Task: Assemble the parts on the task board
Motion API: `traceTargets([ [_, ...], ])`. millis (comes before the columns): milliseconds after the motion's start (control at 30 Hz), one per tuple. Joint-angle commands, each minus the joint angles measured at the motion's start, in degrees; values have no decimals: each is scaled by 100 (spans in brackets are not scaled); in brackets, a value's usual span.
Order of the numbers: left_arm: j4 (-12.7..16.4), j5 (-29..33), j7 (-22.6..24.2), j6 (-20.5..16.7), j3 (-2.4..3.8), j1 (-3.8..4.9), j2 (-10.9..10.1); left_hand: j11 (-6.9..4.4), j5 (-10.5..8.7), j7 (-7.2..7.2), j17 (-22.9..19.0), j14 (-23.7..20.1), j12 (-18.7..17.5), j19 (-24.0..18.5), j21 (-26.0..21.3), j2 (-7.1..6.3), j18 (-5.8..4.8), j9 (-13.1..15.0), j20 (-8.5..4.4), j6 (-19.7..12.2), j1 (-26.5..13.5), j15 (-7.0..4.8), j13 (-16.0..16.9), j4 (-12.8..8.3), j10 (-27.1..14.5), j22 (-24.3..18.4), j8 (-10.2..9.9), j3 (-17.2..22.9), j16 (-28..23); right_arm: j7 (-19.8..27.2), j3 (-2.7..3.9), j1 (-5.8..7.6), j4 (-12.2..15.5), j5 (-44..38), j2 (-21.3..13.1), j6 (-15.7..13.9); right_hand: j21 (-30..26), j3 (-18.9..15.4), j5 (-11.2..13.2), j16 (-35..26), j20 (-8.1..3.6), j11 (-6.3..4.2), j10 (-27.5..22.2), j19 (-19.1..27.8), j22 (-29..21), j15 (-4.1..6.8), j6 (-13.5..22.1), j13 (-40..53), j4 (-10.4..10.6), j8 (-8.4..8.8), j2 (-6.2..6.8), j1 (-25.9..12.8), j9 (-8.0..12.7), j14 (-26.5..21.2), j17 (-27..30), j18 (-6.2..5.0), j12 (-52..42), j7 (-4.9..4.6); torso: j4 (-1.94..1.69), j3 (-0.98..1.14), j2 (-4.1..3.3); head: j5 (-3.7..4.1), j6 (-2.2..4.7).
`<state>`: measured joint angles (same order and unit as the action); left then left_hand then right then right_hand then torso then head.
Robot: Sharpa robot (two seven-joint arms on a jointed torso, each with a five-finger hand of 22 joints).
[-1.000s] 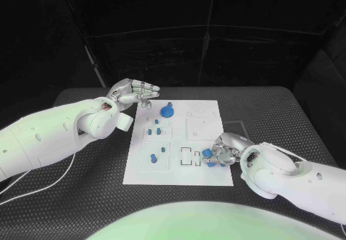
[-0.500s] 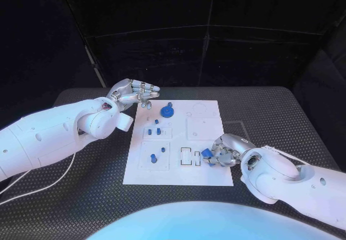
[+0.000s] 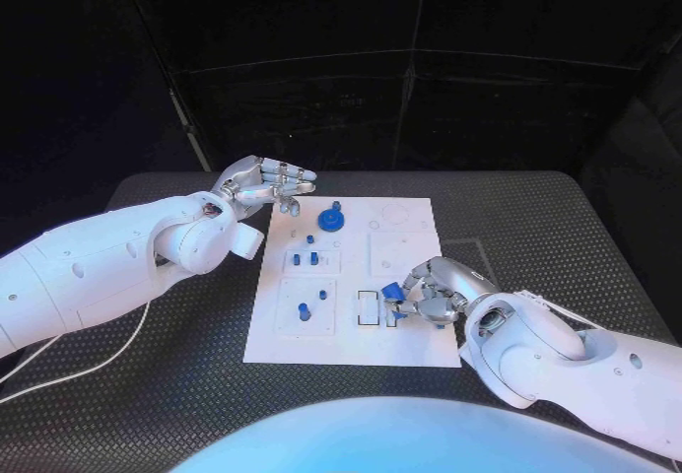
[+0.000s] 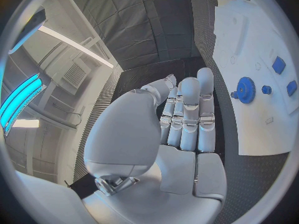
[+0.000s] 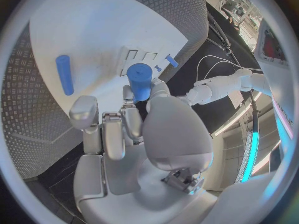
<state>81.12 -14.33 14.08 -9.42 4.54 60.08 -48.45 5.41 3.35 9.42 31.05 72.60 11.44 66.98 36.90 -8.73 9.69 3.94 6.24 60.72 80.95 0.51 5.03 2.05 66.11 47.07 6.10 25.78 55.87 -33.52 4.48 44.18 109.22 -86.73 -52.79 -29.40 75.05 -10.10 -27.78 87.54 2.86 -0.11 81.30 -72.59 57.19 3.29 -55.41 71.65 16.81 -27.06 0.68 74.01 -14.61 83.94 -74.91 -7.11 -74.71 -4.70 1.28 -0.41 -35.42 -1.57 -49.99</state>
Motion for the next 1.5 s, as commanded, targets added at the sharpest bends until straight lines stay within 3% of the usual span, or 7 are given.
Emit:
traceTargets([
  [33,23,25,17,64,6,7,-1,-9,-22,11,-11,-50,40,-28,-27,35,77,-2,5,-27,-31,-4,10,-24,-33,-11,9,-24,-20,65,3,9,-65,233,112,5,18,-70,89,28,-16,-6,0,-11,-2,50,-12,-7,-10,-12,-27,-68,-15,490,-887,88,41,47,-5,-5,-3,-11,-1],
  [633,47,25,-8,82,6,8,2,-9,-22,11,-11,-50,40,-28,-27,35,77,-2,5,-27,-31,-4,10,-24,-33,-11,9,-24,-20,-189,10,12,-420,303,609,307,-61,-427,1244,-5,-20,-12,-55,70,-131,55,-23,-116,-3,-49,-8,-559,-21,476,-814,64,241,61,7,-2,-1,-73,-1],
  [767,49,25,-11,83,6,8,2,-9,-22,11,-11,-50,40,-28,-27,35,77,-2,5,-27,-31,-4,10,-24,-33,-11,9,-24,-20,-225,10,13,-474,303,647,194,-177,-374,1931,-54,2,26,-227,185,-328,21,115,-391,6,-33,213,-900,-15,452,-704,30,550,13,6,0,7,-75,-1],
  [933,48,25,-13,81,6,8,0,-9,-22,11,-11,-50,40,-28,-27,35,77,-2,5,-27,-31,-4,10,-24,-33,-11,9,-24,-20,-204,10,13,-494,303,669,102,-265,-152,2351,-103,39,78,-411,259,-463,-14,273,-687,21,-17,578,-1285,-5,431,-600,8,869,-37,6,2,5,-80,-1],
  [1133,45,25,-13,81,6,8,-3,-9,-22,11,-11,-50,40,-28,-27,35,77,-2,5,-27,-31,-4,10,-24,-33,-11,9,-24,-20,-162,9,13,-462,303,662,94,-289,-56,2352,-120,52,87,-453,273,-494,-25,306,-757,21,-34,682,-1383,-9,424,-566,1,945,-48,11,7,8,-87,-1],
  [1233,46,25,-13,81,6,8,-6,-9,-22,11,-11,-50,40,-28,-27,35,77,-2,5,-27,-31,-4,10,-24,-33,-11,9,-24,-20,-115,8,13,-408,303,629,136,-289,66,2052,-120,53,78,-433,260,-483,-21,283,-739,8,-78,594,-1276,-23,428,-574,2,931,-37,11,9,3,-88,-1],
  [1500,41,25,-14,83,6,8,-11,-9,-22,11,-11,-50,40,-28,-27,35,77,-2,5,-27,-31,-4,10,-24,-33,-11,9,-24,-20,-49,6,12,-294,179,524,349,-270,287,1842,-100,4,6,-299,208,-416,39,118,-534,-413,-307,439,83,-104,443,-637,13,737,42,16,8,2,-84,-1],
])
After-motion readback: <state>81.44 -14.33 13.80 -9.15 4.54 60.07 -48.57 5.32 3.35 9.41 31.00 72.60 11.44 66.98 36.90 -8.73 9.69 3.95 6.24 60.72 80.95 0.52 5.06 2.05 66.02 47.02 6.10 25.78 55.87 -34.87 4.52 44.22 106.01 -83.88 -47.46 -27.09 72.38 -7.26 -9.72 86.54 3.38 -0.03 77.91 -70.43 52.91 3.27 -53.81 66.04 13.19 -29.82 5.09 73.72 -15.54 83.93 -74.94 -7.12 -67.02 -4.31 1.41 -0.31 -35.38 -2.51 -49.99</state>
